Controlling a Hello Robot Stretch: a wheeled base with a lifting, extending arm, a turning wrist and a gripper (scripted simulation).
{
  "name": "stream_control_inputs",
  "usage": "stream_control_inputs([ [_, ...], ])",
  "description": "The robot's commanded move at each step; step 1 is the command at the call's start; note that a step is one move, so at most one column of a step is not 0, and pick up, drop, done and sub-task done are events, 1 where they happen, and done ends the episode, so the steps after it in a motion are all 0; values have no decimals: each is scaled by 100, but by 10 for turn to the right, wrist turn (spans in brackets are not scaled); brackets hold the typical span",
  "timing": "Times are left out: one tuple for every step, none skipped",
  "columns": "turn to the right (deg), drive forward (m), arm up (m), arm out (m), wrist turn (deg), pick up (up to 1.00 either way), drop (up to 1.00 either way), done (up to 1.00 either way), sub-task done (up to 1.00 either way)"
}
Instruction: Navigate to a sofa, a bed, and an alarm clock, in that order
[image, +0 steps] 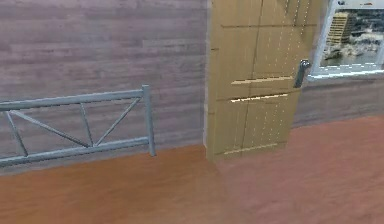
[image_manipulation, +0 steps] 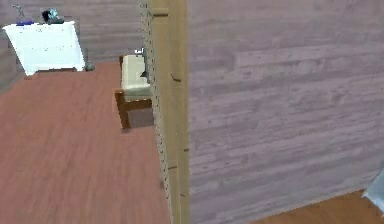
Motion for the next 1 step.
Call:
stream_control_inputs([
  [240,0,0,0,0,0,0,0,0],
])
